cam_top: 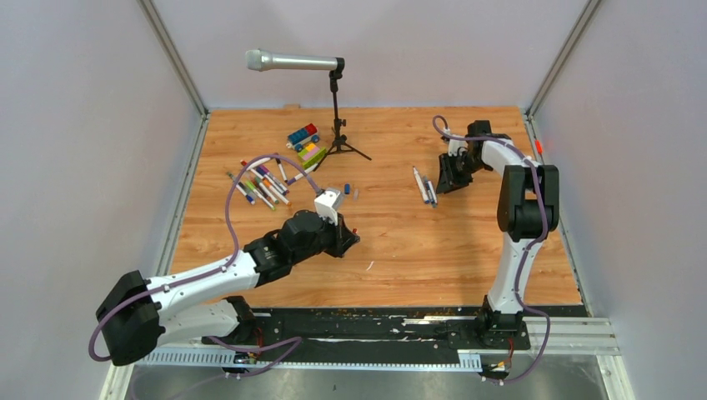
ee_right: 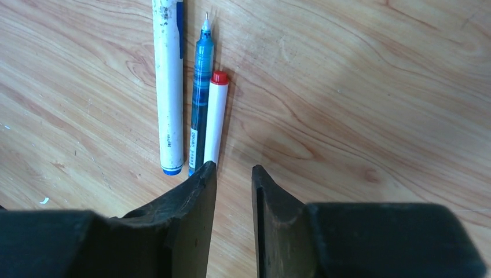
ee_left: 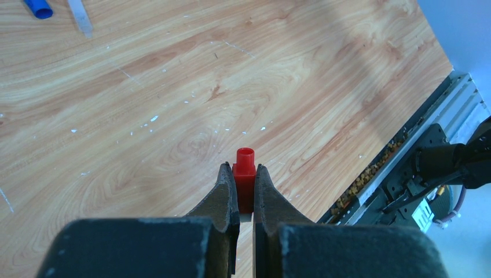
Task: Open the pen caps
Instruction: Place the pen at the center of the board, then place the pen cap at the center of the board.
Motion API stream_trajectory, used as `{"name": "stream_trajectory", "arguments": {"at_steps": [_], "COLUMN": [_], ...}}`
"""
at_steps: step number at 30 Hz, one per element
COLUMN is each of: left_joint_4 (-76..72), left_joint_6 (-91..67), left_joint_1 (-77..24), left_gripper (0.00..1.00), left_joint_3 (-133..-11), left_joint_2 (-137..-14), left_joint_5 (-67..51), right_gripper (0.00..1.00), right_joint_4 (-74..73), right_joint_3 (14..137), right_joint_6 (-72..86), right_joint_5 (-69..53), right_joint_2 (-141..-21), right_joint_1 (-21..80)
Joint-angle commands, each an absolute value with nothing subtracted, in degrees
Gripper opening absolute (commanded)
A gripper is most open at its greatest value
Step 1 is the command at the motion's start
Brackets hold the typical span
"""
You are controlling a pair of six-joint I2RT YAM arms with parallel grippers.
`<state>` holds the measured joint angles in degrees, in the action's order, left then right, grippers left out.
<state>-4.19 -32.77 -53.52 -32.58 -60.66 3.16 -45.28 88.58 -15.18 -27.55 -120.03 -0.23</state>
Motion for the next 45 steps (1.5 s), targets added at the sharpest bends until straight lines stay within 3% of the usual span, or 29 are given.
{"name": "stream_trajectory", "arguments": {"at_steps": [1,17,25,32,45], "left_joint_4": [-5.21,-3.77,13.65,24.21,29.11], "left_joint_6": [-32.21,-35.33,-34.00,-31.49,-30.15], "left_joint_1": [-53.13,-50.10,-49.93,-48.86,-44.28], "left_gripper": [0.01,0.13,0.17,0.14,0.16], "left_joint_3": [-32.85,-40.33,-58.25,-77.12,-91.33], "left_joint_2": [-59.76,-70.42,-89.42,-106.71,-120.10], "left_joint_5": [4.22,10.31,18.53,20.35,17.49], "right_gripper": [0.30,0.36,0.58,0.59,0.59], "right_joint_4": [-44.87,-37.79,-29.47,-29.09,-29.18], "right_joint_3": [87.98,63.07,51.69,50.91,50.61], "right_joint_6": [-15.99,-24.38,-24.69,-25.13,-26.01], "right_joint_5": [-28.86,-47.53,-53.97,-55.83,-56.56], "right_joint_2": [-115.72,-85.98,-69.88,-69.24,-69.70], "right_joint_1": [-0.21,-0.45,-4.28,-6.61,-7.62]}}
